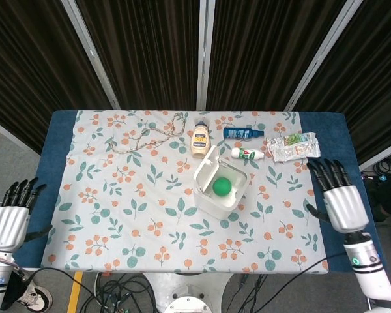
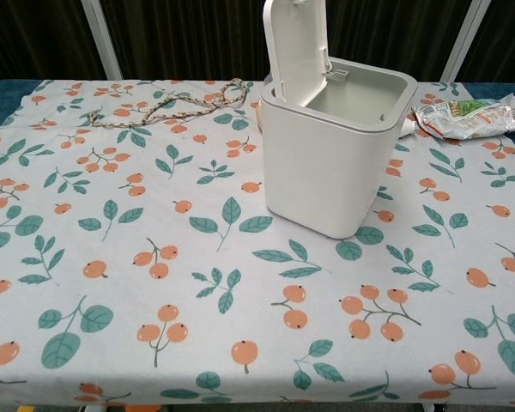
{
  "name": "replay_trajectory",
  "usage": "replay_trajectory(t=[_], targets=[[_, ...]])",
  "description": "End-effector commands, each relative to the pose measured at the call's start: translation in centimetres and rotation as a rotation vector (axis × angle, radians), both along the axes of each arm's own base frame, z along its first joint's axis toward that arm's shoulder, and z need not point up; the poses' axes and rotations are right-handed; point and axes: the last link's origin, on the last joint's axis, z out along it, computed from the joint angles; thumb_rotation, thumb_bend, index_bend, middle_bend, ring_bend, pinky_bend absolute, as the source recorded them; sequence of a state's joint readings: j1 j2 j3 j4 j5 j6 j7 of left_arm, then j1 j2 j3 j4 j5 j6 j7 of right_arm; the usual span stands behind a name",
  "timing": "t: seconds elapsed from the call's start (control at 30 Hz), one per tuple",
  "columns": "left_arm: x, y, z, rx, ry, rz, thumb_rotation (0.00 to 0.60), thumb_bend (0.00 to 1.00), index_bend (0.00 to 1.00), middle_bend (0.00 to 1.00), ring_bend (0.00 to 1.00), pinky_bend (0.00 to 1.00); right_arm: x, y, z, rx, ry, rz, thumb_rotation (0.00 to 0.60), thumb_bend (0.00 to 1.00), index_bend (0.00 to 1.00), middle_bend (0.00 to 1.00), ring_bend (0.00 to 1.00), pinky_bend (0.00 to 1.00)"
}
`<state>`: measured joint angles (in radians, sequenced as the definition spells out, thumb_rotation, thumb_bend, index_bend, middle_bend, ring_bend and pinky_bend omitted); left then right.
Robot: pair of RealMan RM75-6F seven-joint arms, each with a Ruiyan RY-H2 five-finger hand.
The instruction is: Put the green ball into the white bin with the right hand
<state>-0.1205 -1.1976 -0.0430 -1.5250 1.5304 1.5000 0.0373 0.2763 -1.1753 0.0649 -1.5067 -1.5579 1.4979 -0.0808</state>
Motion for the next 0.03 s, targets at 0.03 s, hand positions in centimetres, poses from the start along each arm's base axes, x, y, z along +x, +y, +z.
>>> replay_trajectory(t=[0.03], targets=[[0.15, -0.01, -0.03, 0.002, -0.001, -0.006, 0.6, 0.01, 0.14, 0.05, 0.0, 0.04, -5.1, 2.71, 1.46, -0.037, 0.039, -0.131, 0.6, 0.1, 0.0, 0.01, 0.0, 0.0]])
